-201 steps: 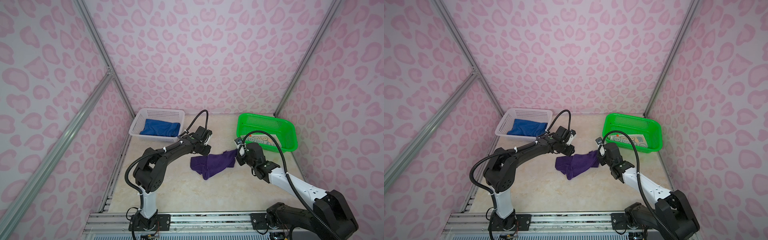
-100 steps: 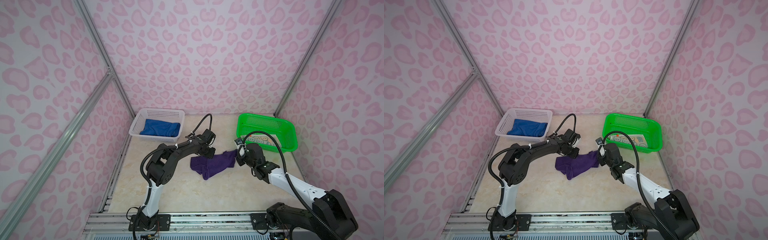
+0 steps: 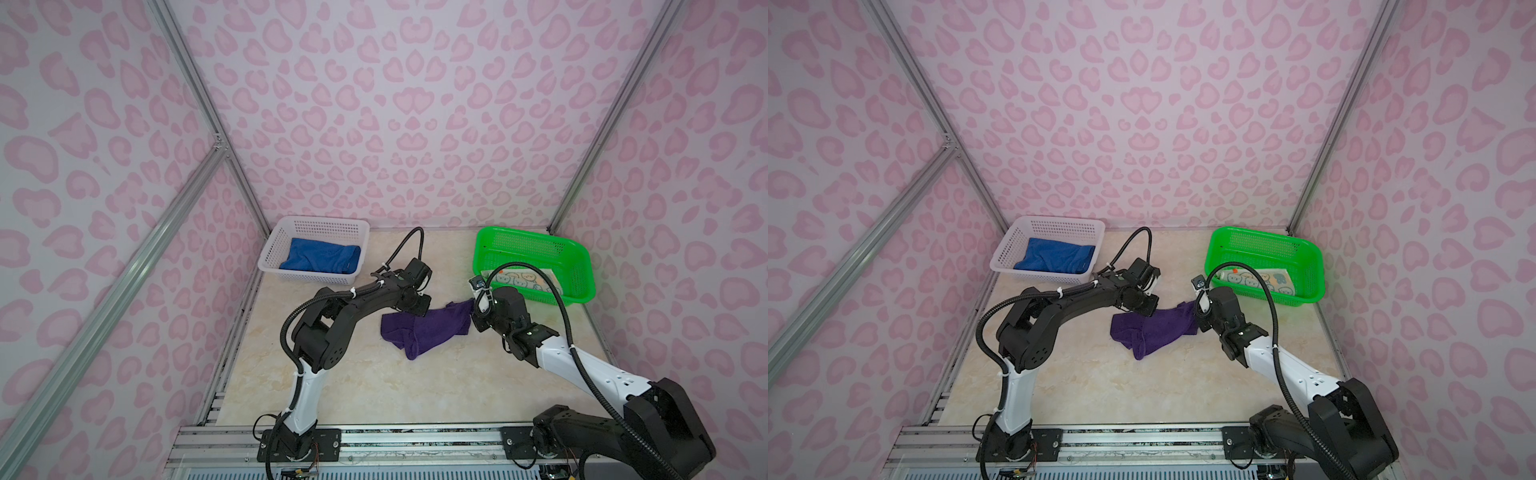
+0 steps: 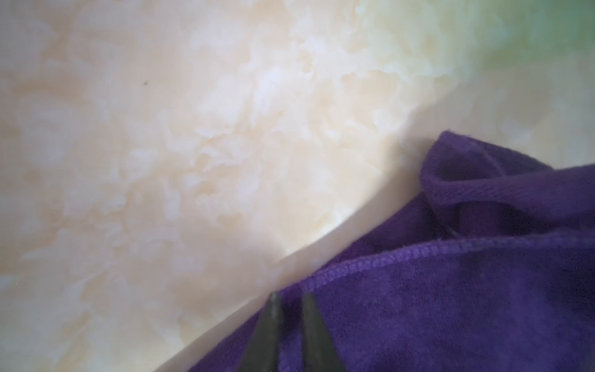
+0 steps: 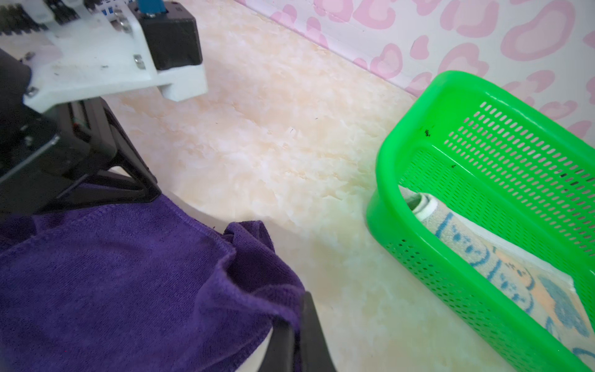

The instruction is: Fold and stack the towels

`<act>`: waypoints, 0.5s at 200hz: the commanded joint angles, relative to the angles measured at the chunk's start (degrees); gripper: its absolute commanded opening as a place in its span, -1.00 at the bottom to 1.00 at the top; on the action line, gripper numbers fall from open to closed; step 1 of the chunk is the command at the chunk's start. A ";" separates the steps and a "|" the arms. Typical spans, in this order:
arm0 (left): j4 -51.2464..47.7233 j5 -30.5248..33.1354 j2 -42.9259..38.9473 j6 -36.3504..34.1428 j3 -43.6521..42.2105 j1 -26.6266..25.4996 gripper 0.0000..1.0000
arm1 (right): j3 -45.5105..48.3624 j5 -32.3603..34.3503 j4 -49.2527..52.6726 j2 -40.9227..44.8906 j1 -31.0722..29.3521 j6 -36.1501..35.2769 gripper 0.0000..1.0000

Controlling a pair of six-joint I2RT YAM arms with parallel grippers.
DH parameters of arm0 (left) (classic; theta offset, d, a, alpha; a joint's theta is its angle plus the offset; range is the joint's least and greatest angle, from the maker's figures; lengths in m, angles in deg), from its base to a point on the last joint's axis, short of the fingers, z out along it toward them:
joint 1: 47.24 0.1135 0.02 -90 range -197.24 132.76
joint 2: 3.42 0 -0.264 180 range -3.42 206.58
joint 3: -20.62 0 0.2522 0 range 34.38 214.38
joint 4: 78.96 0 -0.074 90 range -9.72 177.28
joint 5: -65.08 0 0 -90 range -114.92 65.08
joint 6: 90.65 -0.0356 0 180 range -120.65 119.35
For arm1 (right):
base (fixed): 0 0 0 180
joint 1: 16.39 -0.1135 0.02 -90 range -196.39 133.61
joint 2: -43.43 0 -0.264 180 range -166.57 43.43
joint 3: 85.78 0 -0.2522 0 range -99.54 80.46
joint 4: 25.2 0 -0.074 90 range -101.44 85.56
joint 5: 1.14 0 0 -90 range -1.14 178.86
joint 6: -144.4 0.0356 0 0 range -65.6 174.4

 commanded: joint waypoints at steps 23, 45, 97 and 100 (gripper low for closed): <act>-2.08 3.85 -3.31 3.74 -0.35 0.02 -0.21 | -0.26 -0.68 -1.16 -1.19 -0.03 0.70 -1.00; -5.06 1.57 -2.28 5.62 0.79 0.09 -0.21 | -0.39 -0.75 -1.17 -1.28 -0.05 0.73 -1.00; -4.88 -4.27 0.01 10.32 -0.20 0.02 -0.26 | -0.89 -1.38 -1.04 -1.19 -0.17 0.79 -1.00; -4.63 -4.61 0.09 10.54 -0.28 0.05 -0.27 | -0.88 -1.44 -1.01 -1.27 -0.12 0.79 -1.00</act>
